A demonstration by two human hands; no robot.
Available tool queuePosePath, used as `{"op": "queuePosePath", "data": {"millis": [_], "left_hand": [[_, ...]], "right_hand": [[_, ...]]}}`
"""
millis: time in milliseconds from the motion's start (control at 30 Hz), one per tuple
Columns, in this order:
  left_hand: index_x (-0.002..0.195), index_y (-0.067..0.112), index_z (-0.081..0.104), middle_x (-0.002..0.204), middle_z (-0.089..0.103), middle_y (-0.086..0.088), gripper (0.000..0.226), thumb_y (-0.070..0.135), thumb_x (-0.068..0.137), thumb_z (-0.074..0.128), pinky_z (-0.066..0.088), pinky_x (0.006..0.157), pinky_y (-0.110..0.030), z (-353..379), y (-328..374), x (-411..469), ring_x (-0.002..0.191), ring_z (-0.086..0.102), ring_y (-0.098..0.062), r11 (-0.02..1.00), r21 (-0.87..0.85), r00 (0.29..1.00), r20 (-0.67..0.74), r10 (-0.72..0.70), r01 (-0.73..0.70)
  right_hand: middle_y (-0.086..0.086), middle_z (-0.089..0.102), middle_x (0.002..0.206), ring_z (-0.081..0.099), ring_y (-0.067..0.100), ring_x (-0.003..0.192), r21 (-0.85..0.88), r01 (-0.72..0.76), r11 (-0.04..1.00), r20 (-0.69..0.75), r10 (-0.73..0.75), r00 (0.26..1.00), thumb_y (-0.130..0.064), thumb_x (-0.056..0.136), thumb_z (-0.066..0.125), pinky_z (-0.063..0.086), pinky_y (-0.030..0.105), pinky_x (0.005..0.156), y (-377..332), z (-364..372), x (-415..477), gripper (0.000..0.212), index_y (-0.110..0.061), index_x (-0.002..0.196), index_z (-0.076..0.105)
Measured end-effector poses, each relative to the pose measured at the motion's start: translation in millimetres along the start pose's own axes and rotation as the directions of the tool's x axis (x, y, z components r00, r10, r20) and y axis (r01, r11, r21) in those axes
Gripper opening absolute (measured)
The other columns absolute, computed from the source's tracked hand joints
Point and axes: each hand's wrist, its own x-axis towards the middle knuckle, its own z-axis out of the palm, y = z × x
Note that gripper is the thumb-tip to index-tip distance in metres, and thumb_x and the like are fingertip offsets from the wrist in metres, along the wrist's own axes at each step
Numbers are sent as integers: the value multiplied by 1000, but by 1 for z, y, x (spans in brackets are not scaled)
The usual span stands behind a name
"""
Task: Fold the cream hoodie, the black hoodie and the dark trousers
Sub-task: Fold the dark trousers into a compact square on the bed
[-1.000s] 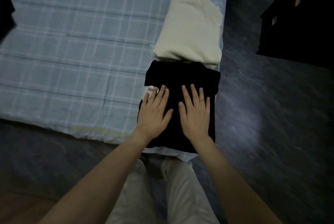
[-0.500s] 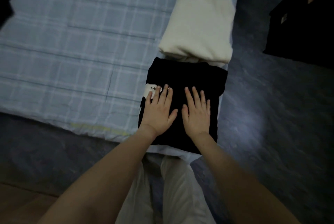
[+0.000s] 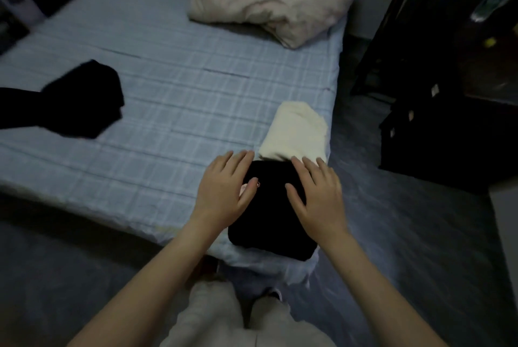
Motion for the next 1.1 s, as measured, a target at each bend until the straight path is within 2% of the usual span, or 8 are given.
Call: {"op": "queuePosePath", "data": {"millis": [100, 300, 667, 867, 1100], "left_hand": [[141, 11, 50, 139, 56, -9, 53, 38, 96, 44, 39, 108, -45, -20, 6, -40, 129, 50, -31, 1000, 12, 999, -33, -9, 10], [139, 12, 54, 137, 58, -8, 55, 44, 96, 41, 43, 106, -43, -3, 9, -121, 126, 54, -31, 977, -25, 975, 78, -210, 212], [137, 13, 55, 134, 60, -8, 53, 42, 95, 42, 41, 104, -41, -69, -61, -151, 123, 55, -29, 918, -20, 908, -136, -395, 396], [135, 13, 57, 132, 61, -9, 52, 42, 94, 44, 44, 103, -43, -87, -156, -208, 121, 56, -30, 854, -19, 847, -119, -518, 520], [134, 14, 59, 130, 62, -9, 52, 42, 92, 47, 41, 103, -44, -168, -306, -265, 120, 57, -33, 825, 125, 832, -153, -533, 552]], "right_hand": [[6, 56, 142, 42, 33, 138, 33, 28, 999, -14, -28, 1000, -48, 98, 40, 37, 54, 110, -18, -7, -23, 56, -19, 145, 51], [8, 58, 140, 44, 36, 136, 82, 72, 994, 171, -85, 982, -51, 97, 38, 40, 53, 109, -40, 18, -57, 58, -18, 142, 53], [10, 60, 135, 51, 33, 128, 152, 290, 945, 213, -318, 924, -50, 99, 37, 42, 49, 106, -136, 49, -16, 58, -13, 141, 54], [16, 54, 141, 52, 33, 127, 237, 293, 926, 285, -354, 891, -50, 97, 38, 44, 48, 102, -234, 118, -8, 58, -15, 141, 53], [11, 52, 144, 51, 27, 129, 312, 377, 872, 296, -466, 834, -52, 100, 35, 43, 43, 104, -402, 204, 18, 57, -18, 143, 49]]}}
